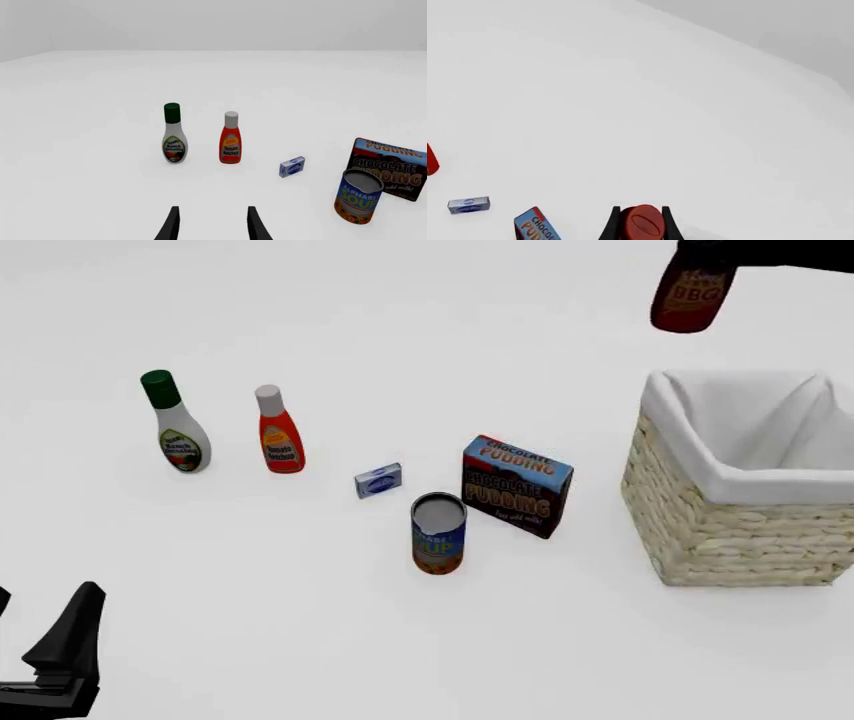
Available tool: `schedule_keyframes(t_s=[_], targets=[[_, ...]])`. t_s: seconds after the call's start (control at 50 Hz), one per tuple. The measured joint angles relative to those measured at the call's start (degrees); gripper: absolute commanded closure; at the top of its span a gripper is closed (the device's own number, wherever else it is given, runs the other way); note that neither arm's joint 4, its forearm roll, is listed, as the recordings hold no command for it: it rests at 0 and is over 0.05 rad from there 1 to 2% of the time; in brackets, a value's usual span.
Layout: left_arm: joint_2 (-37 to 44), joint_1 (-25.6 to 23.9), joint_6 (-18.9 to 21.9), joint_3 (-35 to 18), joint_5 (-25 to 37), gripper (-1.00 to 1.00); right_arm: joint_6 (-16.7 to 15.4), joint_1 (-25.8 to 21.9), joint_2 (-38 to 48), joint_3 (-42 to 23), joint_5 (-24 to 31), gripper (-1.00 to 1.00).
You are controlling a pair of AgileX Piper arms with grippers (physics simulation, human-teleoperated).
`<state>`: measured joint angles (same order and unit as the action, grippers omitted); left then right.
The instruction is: Pick the bbq sauce and place it in the basket.
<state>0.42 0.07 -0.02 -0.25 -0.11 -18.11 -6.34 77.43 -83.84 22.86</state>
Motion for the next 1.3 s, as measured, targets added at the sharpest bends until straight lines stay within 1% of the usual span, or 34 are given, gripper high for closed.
schedule_keyframes(t_s=[0.44, 0.72, 0.96, 1.3], targets=[[0.0, 0.0, 0.0, 0.0, 0.0, -1.0, -0.5, 7.8, -7.0, 6.1, 0.7, 1.0], [0.0, 0.0, 0.0, 0.0, 0.0, -1.0, -0.3, 13.0, -10.1, 12.2, -1.3, 1.0], [0.0, 0.0, 0.0, 0.0, 0.0, -1.0, -0.1, 16.2, -10.0, 17.1, -4.2, 1.0], [0.0, 0.0, 0.0, 0.0, 0.0, -1.0, 0.2, 18.9, -7.3, 21.6, -8.4, 1.0]])
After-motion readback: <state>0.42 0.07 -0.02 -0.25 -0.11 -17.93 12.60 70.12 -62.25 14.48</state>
